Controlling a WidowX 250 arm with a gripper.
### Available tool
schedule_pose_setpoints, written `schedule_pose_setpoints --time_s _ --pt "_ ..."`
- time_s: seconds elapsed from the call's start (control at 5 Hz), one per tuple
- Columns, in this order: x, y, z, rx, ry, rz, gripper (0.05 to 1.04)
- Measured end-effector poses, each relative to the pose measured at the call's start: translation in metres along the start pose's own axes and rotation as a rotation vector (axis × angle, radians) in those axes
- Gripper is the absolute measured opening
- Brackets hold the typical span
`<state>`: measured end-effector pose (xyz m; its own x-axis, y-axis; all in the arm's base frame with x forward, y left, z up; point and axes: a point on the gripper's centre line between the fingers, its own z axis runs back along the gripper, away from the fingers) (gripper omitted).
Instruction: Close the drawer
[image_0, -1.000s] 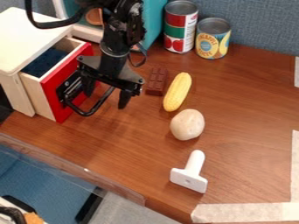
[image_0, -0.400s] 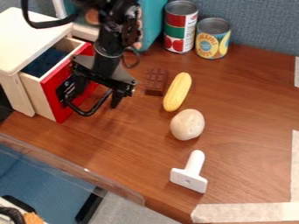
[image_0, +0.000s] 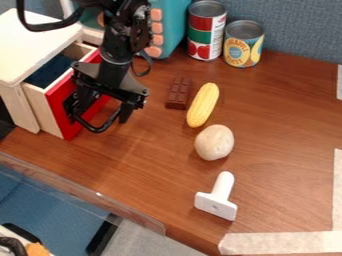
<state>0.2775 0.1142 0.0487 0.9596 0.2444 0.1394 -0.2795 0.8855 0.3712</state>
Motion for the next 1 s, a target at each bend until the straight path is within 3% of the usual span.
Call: schedule_pose_setpoints --time_s 0.6,1.0 --pt "0.002 0.038 -0.015 0.022 0.052 0.122 1.001" --pt "0.0 0.044 -0.022 0.013 0.076 0.146 1.001"
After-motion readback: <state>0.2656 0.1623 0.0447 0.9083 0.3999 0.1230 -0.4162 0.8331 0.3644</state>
